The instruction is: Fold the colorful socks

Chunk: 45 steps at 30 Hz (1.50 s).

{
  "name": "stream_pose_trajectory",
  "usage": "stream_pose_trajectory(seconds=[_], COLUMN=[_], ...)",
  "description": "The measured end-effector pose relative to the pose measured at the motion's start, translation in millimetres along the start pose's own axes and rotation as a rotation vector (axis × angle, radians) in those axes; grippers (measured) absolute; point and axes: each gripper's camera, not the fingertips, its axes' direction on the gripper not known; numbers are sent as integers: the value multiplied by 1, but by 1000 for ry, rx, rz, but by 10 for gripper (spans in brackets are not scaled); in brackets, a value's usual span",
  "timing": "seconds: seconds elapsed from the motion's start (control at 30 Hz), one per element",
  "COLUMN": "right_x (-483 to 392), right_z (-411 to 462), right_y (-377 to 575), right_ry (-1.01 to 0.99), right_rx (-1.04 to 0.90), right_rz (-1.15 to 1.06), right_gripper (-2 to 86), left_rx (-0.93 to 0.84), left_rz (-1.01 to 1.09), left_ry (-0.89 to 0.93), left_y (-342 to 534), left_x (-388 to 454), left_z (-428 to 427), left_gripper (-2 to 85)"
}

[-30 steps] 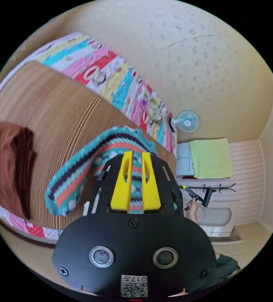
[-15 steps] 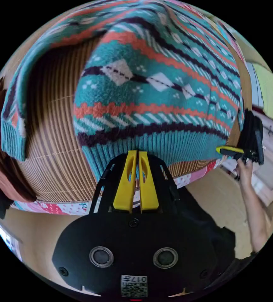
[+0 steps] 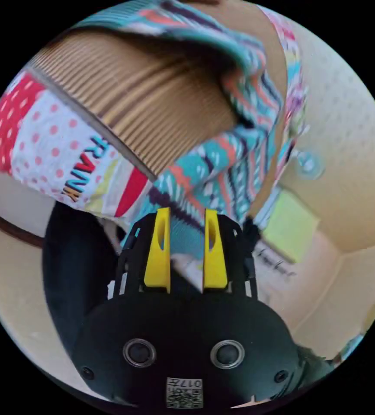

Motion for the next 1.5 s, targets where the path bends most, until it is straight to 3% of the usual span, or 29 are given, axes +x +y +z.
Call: stream_pose_trajectory(seconds=[0.1, 0.23, 0.5, 0.57, 0.63, 0.83, 0.9, 1.0, 1.07, 1.2, 1.3, 1.37, 1.43, 1.5], right_x=[54, 113, 192, 204, 218, 276, 294, 309, 316, 331, 342, 351, 360, 372], right_z=[-17, -28, -21, -17, -14, -14, -15, -22, -31, -61, -85, -98, -109, -120], right_y=[45, 105, 220, 237, 253, 302, 314, 318, 316, 307, 299, 295, 291, 285], right_ry=[-206, -488, -997, -1083, -1165, -1394, -1513, -1659, -1740, -1902, -1926, -1897, -1856, -1819], right_rx=[94, 250, 580, 629, 667, 792, 855, 907, 936, 987, 954, 919, 884, 856], right_rz=[123, 262, 403, 400, 400, 434, 449, 448, 429, 354, 312, 300, 299, 305], right_gripper=[5, 4, 4, 4, 4, 4, 4, 4, 4, 4, 5, 6, 7, 9], left_rx=[253, 463, 651, 677, 689, 542, 418, 176, -20, -353, -531, -660, -643, -513], left_rz=[-190, -407, -567, -597, -495, 264, 582, 838, 876, 693, 574, 645, 605, 474], left_ry=[420, 692, 1108, 991, 837, 556, 381, 148, -20, -366, -492, -518, -637, -693], left_y=[-7, -16, -35, -29, -30, -8, 28, 74, 92, 124, 157, 169, 162, 154], left_x=[-55, -104, -119, -97, -61, 124, 198, 247, 246, 165, 88, 63, 47, 21], left_z=[-53, -84, -100, -124, -155, -168, -124, -30, 39, 156, 191, 197, 185, 147], left_gripper=[166, 199, 50, 47, 45, 46, 67, 127, 142, 125, 74, 35, 7, -6])
